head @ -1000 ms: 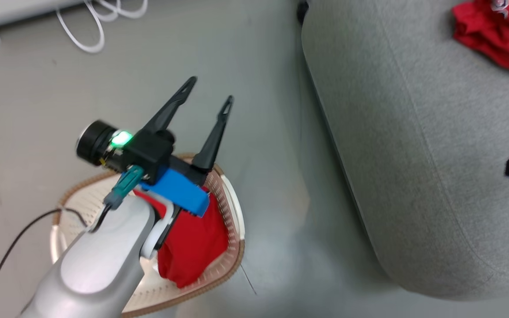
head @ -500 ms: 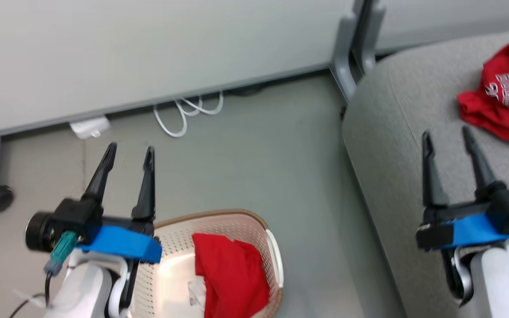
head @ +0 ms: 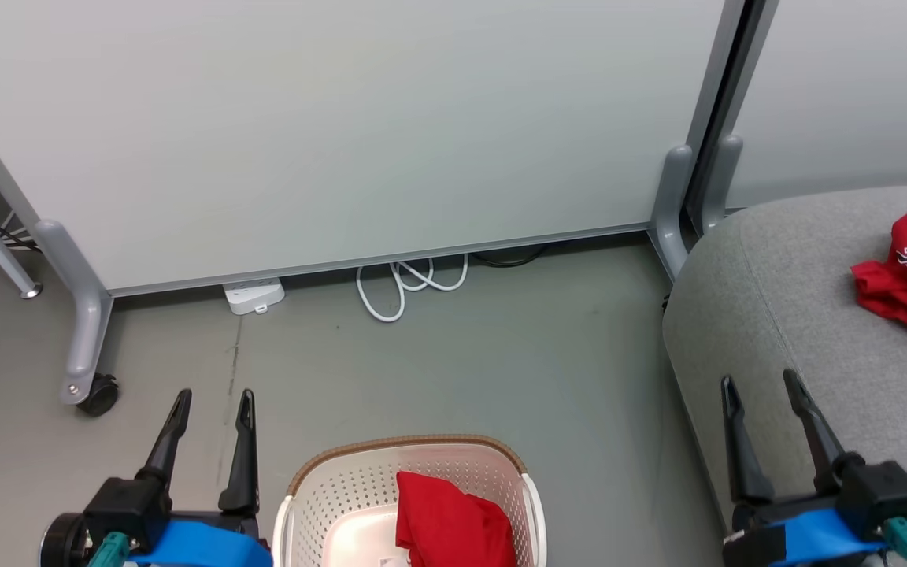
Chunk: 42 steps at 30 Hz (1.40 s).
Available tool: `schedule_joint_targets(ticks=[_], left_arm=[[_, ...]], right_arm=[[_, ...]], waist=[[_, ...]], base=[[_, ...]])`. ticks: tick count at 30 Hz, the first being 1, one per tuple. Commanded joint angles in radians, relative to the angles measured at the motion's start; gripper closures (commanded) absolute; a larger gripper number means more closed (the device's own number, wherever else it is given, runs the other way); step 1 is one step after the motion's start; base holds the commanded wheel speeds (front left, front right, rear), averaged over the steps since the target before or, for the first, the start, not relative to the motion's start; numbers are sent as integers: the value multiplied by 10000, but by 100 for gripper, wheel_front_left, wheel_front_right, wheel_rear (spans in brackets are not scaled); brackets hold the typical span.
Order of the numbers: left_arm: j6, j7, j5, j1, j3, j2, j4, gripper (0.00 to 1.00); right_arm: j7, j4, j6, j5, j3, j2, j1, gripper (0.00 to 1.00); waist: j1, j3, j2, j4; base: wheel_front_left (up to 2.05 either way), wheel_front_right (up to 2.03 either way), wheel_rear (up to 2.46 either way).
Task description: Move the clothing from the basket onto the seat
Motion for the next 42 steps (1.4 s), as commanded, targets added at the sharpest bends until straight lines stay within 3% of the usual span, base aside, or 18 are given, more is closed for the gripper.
schedule_joint_targets(ticks=[1,18,27,35,42], left_arm=[[-114,-29,139,240,138,-86,14,0],[-880,-30,989,620,992,-720,236,0],[-1230,-30,1156,-264,697,-912,501,0],[-1517,-32,1170,-2492,-269,-922,1794,0],[-1573,-16,770,-4295,-1461,-661,4049,0]], right_arm=[[-4,-86,-10,57,-23,91,348,0],[-4,-157,-10,30,-74,278,1014,0],[-4,-195,-10,39,17,292,649,0],[-4,-561,-10,-242,139,232,-597,0],[-5,-946,-10,-449,73,128,-2251,0]], waist=[[2,-85,-1,92],[2,-201,-1,234],[2,170,-1,91],[2,1709,-1,-372],[2,3500,-1,-921]], base=[[0,0,0],[0,0,0],[0,0,0],[0,0,0],[0,0,0]])
